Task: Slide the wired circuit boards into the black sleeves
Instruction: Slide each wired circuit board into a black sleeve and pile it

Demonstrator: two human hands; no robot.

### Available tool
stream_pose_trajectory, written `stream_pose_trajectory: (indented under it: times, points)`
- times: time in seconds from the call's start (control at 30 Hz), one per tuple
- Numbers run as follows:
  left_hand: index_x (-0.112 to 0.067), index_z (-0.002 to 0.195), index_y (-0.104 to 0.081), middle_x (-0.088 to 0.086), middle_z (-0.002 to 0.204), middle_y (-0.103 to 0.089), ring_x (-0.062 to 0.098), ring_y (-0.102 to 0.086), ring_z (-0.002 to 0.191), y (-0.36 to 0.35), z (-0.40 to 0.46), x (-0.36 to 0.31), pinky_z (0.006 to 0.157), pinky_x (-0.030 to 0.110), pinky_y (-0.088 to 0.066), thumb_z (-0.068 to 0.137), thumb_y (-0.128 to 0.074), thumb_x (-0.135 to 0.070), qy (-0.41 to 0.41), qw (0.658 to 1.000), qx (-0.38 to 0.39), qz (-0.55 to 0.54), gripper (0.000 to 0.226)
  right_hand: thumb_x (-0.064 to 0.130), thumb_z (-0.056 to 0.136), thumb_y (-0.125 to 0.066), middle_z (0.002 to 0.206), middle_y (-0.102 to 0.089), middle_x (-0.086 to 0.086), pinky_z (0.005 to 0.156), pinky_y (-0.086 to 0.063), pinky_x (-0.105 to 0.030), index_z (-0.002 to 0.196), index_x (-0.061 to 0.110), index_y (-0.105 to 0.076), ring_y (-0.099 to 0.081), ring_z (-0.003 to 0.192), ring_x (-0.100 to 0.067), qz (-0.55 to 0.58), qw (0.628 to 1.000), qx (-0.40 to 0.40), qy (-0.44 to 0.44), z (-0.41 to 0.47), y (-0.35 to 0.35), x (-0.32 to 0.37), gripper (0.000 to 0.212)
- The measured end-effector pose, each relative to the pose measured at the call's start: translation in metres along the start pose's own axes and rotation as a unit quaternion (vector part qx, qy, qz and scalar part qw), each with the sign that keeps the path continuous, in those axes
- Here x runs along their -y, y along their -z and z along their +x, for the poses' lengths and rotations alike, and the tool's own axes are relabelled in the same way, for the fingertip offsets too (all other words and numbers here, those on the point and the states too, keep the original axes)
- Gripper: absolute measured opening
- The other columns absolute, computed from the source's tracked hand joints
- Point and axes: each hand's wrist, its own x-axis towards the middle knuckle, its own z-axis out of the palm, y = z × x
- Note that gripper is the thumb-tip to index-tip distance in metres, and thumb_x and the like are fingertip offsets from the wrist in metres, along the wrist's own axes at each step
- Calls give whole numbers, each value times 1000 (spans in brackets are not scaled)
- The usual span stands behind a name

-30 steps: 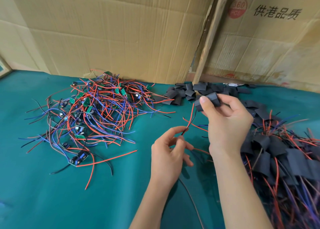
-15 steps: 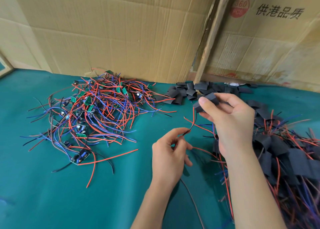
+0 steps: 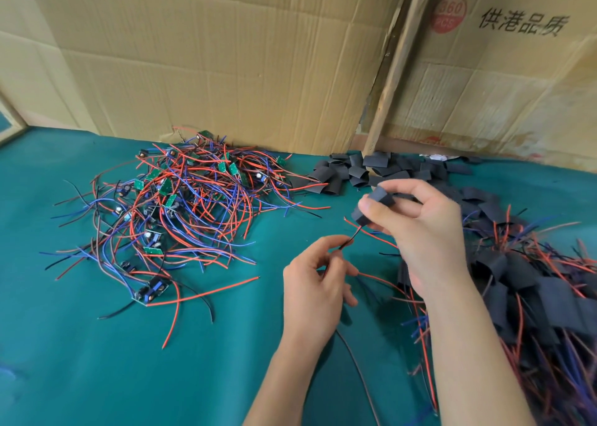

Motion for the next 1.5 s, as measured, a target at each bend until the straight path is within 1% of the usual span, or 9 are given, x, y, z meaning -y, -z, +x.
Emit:
stream_pose_trajectory:
  times: [0.17, 0.33, 0.43, 0.57, 0.73, 0.93, 1.07, 1.2, 1.5]
  points:
    - [-19, 103, -51, 6, 79, -74, 21, -58, 41, 1, -1, -2, 49, 26, -49, 103, -51, -8, -9, 999, -8, -29, 12, 2, 79, -83, 86, -79, -11, 76, -63, -39, 104, 7, -67, -74, 77, -22, -22, 993, 83, -79, -4, -7, -9, 30]
    - [-23, 110, -45, 2, 80, -77, 20, -70, 59, 2, 1, 3, 63, 30, -55, 101, -54, -9, -28, 999, -8, -15, 19, -4, 82, -77, 90, -78, -19, 70, -61, -38, 98, 2, -66, -71, 76, -28, -1, 984, 123, -130, -5, -6, -11, 21]
    - [-27, 110, -50, 0, 83, -77, 18, -73, 69, 1, 2, 4, 70, 26, -56, 97, -60, -18, -23, 999, -5, -27, 19, -7, 81, -76, 90, -78, -20, 67, -60, -36, 98, 1, -68, -73, 77, -29, 32, 988, 94, -119, -5, -4, -10, 20]
    - [-26, 105, -61, -5, 95, -74, 19, -73, 90, -1, 2, 6, 82, 45, -60, 86, -67, -20, -6, 999, -4, -45, 21, -9, 84, -73, 85, -79, -12, 70, -61, -32, 94, 6, -70, -75, 79, -25, 108, 991, -11, -79, 0, 3, -7, 18]
    - [-16, 101, -68, 6, 87, -74, 21, -76, 79, 0, 4, 8, 71, 30, -61, 91, -67, 4, 17, 997, -14, -71, 22, -7, 84, -73, 90, -78, -16, 69, -60, -29, 101, 1, -69, -75, 80, -26, 145, 987, -45, -62, 3, 7, -7, 20]
    - [-16, 111, -69, 2, 95, -77, 22, -76, 78, -1, 4, 6, 75, 32, -61, 88, -71, 4, 17, 998, -4, -53, 31, 3, 78, -83, 81, -78, -7, 71, -63, -36, 99, 8, -70, -76, 75, -22, -2, 996, 32, -84, 0, -4, -17, 25]
    - [-15, 109, -62, -6, 93, -77, 20, -76, 77, 1, 4, 7, 75, 33, -62, 86, -73, 5, 32, 996, -33, -77, 33, 12, 77, -87, 80, -79, -3, 60, -57, -25, 101, 11, -71, -74, 72, -16, -94, 989, 75, -81, 0, -4, -16, 28]
    - [-19, 106, -64, -9, 93, -78, 15, -76, 73, 1, 3, 7, 71, 28, -61, 84, -77, 1, 21, 997, -51, -47, 32, 12, 77, -87, 80, -79, -8, 66, -63, -34, 99, 6, -70, -77, 76, -25, -73, 989, 71, -109, -2, -5, -16, 28]
    - [-30, 109, -65, -7, 104, -77, 13, -76, 81, 0, 1, 5, 76, 31, -61, 82, -71, -13, 10, 999, -33, -24, 33, 5, 79, -84, 83, -77, -19, 58, -60, -30, 97, 1, -68, -77, 73, -30, -27, 985, 56, -160, -2, -7, -14, 24]
